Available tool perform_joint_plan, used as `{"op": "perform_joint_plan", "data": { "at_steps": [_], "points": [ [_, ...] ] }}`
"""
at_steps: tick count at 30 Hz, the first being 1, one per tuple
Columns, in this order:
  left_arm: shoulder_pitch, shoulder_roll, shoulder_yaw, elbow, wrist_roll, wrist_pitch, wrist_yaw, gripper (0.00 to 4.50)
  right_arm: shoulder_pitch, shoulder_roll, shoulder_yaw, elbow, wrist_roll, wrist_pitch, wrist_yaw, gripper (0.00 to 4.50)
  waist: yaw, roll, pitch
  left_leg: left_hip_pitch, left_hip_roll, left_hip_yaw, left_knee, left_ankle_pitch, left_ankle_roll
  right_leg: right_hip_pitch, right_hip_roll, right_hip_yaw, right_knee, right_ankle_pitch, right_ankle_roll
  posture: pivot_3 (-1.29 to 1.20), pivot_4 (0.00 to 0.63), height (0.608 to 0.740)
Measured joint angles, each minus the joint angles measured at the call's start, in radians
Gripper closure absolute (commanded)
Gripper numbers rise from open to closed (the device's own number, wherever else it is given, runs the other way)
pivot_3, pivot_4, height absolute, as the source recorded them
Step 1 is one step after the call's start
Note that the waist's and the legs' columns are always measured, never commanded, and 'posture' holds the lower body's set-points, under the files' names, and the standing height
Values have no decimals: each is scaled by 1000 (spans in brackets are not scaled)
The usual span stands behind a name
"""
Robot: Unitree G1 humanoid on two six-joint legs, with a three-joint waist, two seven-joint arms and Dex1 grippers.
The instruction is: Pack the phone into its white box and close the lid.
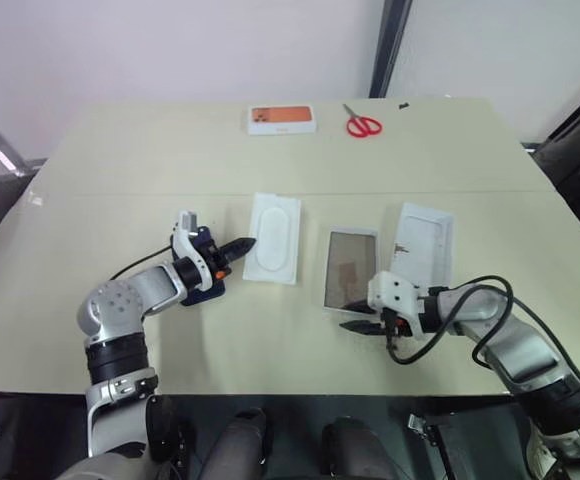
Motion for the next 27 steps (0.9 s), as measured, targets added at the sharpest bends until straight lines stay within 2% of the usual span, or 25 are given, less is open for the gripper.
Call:
{"op": "perform_joint_plan", "data": {
  "at_steps": [5,11,17,20,22,24,27],
  "points": [
    [-13,-20,26,2,-58,13,48,4500,-34,49,16,8,-23,-16,-4,4475,-4,-2,1,0,0,0,0,1,-1,0,1,0,0,0,0,0,150,734],
    [-141,-82,128,17,-190,13,196,4500,-121,151,63,24,-71,-62,-34,4475,0,-6,4,0,0,0,0,4,-7,-2,1,0,-1,0,0,0,150,734],
    [-126,-92,103,13,-217,11,256,4500,-161,219,97,123,-114,-96,-63,4475,-2,-7,4,0,0,0,0,5,-8,-1,2,0,0,1,1,0,150,734],
    [-89,-107,73,6,-219,10,268,4500,-183,231,99,145,-125,-118,-63,3493,-2,-7,4,0,0,0,0,5,-8,-2,2,0,1,1,1,0,150,734],
    [-70,-112,60,-7,-221,10,276,4500,-185,230,97,147,-124,-122,-56,2619,-2,-7,4,0,0,0,0,5,-8,-2,2,1,1,1,1,0,150,734],
    [-55,-114,42,-24,-228,10,277,4500,-171,217,88,139,-119,-122,-47,1560,-1,-7,4,0,0,0,0,5,-8,-2,2,1,1,1,1,0,150,734],
    [-28,-113,22,-46,-232,9,276,4500,-141,180,46,117,-90,-98,-39,1560,1,-7,4,0,0,0,0,5,-8,-1,2,0,0,1,1,0,150,734]
  ]
}}
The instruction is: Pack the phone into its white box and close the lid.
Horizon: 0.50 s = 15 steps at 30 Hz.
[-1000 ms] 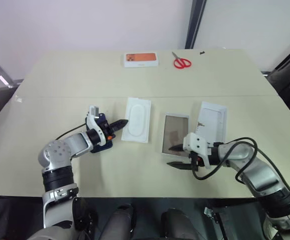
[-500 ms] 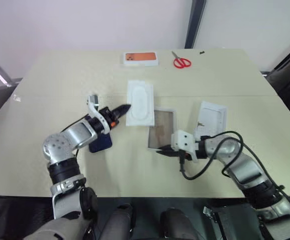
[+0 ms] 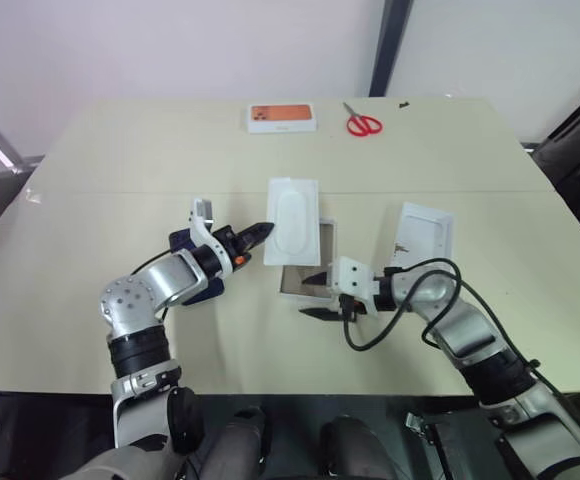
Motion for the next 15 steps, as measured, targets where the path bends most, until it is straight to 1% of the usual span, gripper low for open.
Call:
{"op": "perform_joint_plan", "data": {
  "at_steps": [5,8,12,15],
  "points": [
    [37,3,-65,-16,16,-24,-12,4500,78,-138,-129,-58,55,25,32,1560,1,0,0,0,0,0,0,0,0,2,0,0,-1,0,0,0,150,734],
    [59,1,-115,-29,37,-38,-15,4500,108,-166,-188,-45,69,22,25,1560,-4,0,0,0,0,0,-1,0,0,1,0,0,-1,0,0,0,150,734],
    [85,-4,-155,-35,46,-39,-23,4500,107,-181,-228,-5,64,8,2,1560,-2,0,0,0,0,0,-1,0,0,1,0,0,-1,0,0,0,150,734],
    [86,1,-160,-35,47,-39,-27,3500,103,-173,-237,1,64,1,-16,1504,-1,0,0,0,0,0,0,0,0,1,0,0,-1,0,0,0,150,734]
  ]
}}
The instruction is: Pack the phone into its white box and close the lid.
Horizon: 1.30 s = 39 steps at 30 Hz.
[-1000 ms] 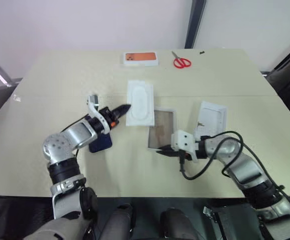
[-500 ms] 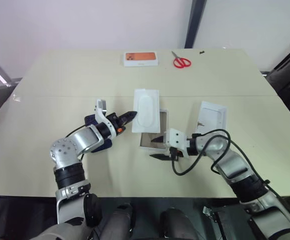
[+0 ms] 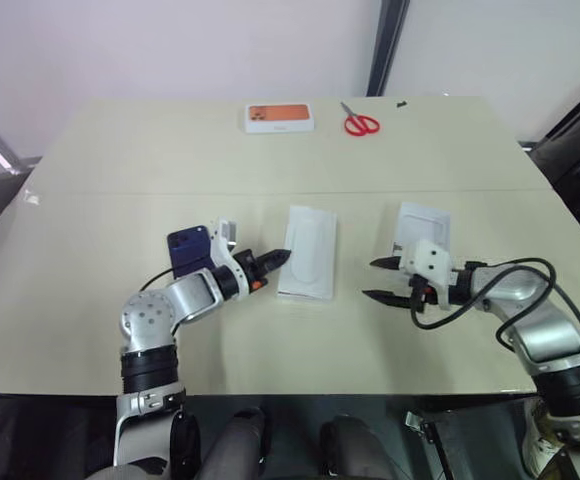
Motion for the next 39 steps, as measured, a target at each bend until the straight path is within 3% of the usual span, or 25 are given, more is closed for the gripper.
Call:
{"op": "perform_joint_plan", "data": {
  "at_steps": [7,14,17,21,25,33,39],
  "points": [
    [-12,24,-15,-17,4,-19,-15,35,-5,10,2,18,-10,-29,-12,1504,1,0,0,0,0,0,0,0,0,0,0,0,0,0,0,0,150,734],
    [-11,51,-51,-75,3,-36,-63,35,-46,41,3,25,-11,-30,-27,1504,0,0,0,0,0,0,0,0,0,0,0,0,0,0,0,0,150,734],
    [-2,129,-97,-126,41,-83,-140,0,-84,67,1,25,10,-1,-33,2468,-5,0,0,0,0,0,-1,0,0,-1,0,0,0,0,0,0,150,734],
    [38,266,-157,-161,144,-207,-303,0,-159,130,6,22,28,48,-67,4463,-7,1,0,0,0,0,-2,0,-1,-2,0,0,0,0,-1,0,150,734],
    [90,406,-220,-153,260,-343,-502,0,-187,194,94,26,-35,39,-109,4463,-7,2,0,0,0,0,-3,0,-1,-3,0,1,-1,0,-1,0,150,734],
    [231,559,-222,-129,406,-661,-828,0,-247,241,285,132,-215,13,-131,4463,-9,4,2,0,0,0,-4,-2,3,-4,-1,0,-3,1,-3,0,150,734],
    [240,545,-204,-96,434,-739,-866,0,-337,265,363,230,-321,-35,-136,4463,-7,4,2,0,0,-1,-4,-2,4,-5,-1,-1,-3,1,-3,0,150,734]
  ]
}}
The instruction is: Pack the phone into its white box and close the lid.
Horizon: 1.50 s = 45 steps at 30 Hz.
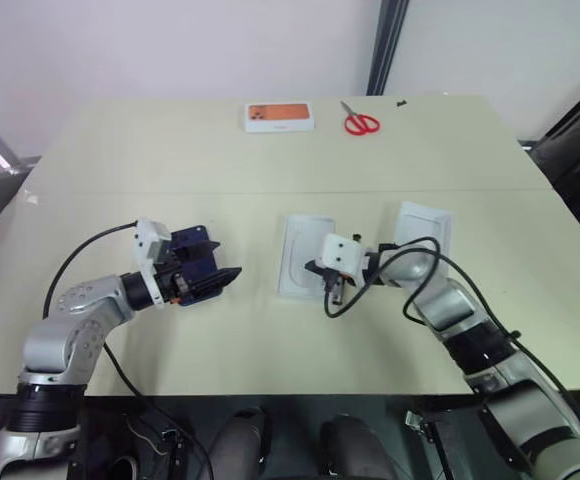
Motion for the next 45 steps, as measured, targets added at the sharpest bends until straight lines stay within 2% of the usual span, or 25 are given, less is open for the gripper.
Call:
{"op": "perform_joint_plan", "data": {
  "at_steps": [7,12,16,20,29,36,45],
  "points": [
    [10,-11,16,-8,-15,13,20,0,-24,4,18,36,-44,-61,6,4463,-3,0,0,1,0,0,0,0,0,0,0,0,0,0,0,0,150,734],
    [18,2,37,-6,-26,98,60,0,-28,15,-14,51,-25,-44,10,4463,-4,0,0,1,0,0,0,0,0,0,1,0,0,0,0,0,150,734],
    [-20,15,104,81,-80,217,106,0,-62,92,-93,51,43,13,-14,4463,-18,0,0,1,1,-1,-1,0,0,-1,2,0,2,0,0,0,150,734],
    [-87,12,203,205,-122,293,197,0,-118,187,-112,49,57,51,-59,4463,-26,0,0,1,1,-1,-4,2,-3,-4,2,0,3,0,0,0,150,734],
    [-37,10,249,242,-126,351,262,0,-239,432,21,264,-29,69,-157,4463,-26,0,0,0,1,0,-5,5,-8,-7,2,1,6,0,-1,0,150,734],
    [-34,15,266,242,-128,419,310,0,-281,499,116,387,-93,66,-129,4463,-24,0,0,0,1,0,-4,5,-8,-9,2,1,10,0,-1,0,150,734],
    [-90,-27,274,242,-129,506,390,0,-329,533,142,498,-142,60,-138,4463,-16,1,-3,0,0,0,-4,5,-8,-11,2,1,15,0,-1,0,150,734]
  ]
}}
